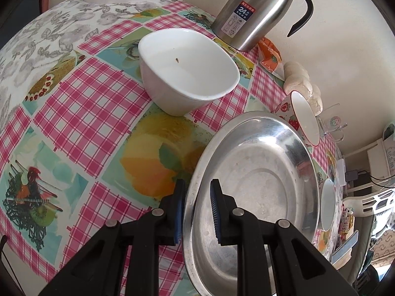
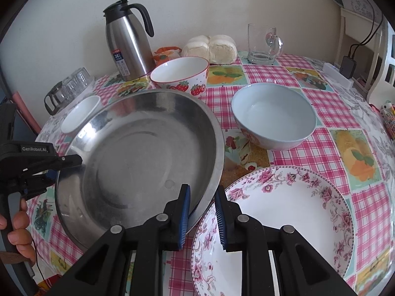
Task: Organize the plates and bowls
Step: 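Lower the steel basin onto the table with the left tool, then open the left tool and release the steel basin, then move the right tool to the pink-floral plate rim and close on it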
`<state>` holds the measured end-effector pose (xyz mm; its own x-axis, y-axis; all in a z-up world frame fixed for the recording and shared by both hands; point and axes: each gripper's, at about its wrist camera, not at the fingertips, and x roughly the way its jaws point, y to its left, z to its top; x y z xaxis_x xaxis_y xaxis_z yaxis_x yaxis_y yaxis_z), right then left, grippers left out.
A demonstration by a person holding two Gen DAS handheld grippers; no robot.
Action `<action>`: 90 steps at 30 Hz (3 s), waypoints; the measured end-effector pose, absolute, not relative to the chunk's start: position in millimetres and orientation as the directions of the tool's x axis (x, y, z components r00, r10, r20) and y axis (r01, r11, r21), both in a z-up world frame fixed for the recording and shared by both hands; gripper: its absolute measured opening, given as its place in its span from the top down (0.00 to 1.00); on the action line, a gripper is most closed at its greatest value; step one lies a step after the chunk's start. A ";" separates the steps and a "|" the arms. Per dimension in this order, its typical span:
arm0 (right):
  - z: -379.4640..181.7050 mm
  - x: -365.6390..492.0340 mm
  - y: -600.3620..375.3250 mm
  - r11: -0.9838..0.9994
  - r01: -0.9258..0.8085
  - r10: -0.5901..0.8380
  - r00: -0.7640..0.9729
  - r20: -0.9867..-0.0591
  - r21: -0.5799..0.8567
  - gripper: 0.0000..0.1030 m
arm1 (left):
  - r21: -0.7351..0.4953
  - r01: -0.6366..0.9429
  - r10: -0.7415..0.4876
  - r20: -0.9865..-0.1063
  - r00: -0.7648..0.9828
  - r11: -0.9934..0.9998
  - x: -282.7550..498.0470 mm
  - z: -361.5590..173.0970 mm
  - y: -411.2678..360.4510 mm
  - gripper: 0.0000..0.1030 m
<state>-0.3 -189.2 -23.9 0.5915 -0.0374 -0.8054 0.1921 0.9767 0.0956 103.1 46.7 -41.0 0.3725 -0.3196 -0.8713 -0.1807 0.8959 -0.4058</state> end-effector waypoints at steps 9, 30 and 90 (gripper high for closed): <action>-24.4 -0.5 -190.1 0.976 0.196 -0.044 0.594 -0.803 0.092 0.78 | -0.419 -0.168 -0.334 -0.863 0.378 0.892 107.7 -42.7 45.3 0.81; -21.8 -2.5 -188.8 0.975 0.211 -0.065 0.585 -0.809 0.075 0.78 | -0.395 -0.159 -0.330 -0.886 0.325 0.905 109.5 -48.0 39.4 0.81; 31.4 -53.1 -271.6 0.835 0.549 -0.390 0.635 -0.667 0.035 0.00 | -0.252 0.226 -0.338 -0.743 0.578 0.941 38.3 58.9 -55.9 0.01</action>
